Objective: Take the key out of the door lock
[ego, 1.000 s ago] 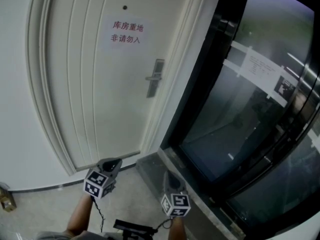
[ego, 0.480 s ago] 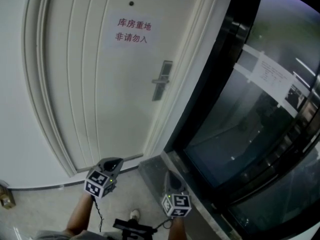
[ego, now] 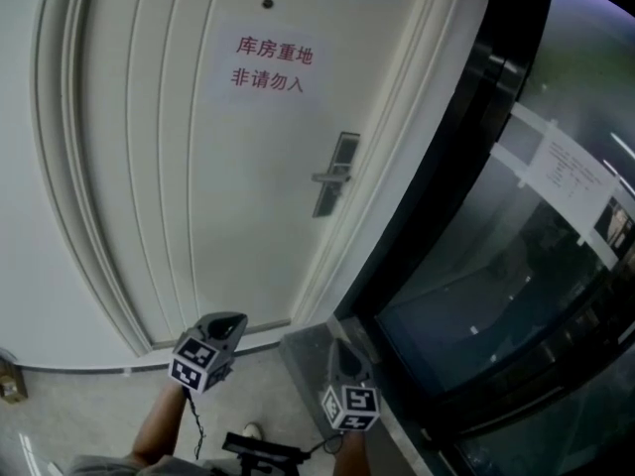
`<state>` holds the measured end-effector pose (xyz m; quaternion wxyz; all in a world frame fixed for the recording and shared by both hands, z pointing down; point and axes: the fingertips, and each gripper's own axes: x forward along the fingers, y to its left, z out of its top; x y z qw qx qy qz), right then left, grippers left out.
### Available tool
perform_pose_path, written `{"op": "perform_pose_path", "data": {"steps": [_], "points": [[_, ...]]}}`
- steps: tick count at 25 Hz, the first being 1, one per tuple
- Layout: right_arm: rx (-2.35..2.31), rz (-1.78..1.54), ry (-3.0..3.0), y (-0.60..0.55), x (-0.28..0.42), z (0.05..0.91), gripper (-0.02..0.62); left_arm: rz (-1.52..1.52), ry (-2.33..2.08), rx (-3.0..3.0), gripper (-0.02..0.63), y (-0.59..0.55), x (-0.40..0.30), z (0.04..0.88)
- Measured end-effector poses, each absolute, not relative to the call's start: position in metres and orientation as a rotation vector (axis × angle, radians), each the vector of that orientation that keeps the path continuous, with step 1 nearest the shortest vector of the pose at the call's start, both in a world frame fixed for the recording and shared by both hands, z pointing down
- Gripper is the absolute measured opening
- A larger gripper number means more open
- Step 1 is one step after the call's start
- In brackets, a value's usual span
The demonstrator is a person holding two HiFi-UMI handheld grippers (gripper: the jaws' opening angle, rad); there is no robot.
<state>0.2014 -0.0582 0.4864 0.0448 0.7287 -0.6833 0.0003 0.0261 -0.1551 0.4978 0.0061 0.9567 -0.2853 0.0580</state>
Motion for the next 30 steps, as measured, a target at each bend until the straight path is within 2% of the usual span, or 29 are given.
{"op": "perform_pose_path", "data": {"steps": [16,30], "points": [[2.165,-0.009,-2.155,-0.176,0.273,0.482,0.011,0.176,-0.995,2.967,0.005,-0.263,0.087,0.493],[2.150,-0.023,-2.150,-0.239,0.304,0.491,0.011,0.193,-1.038,2.960,0.005,-0.321,0.112,0.495]]}}
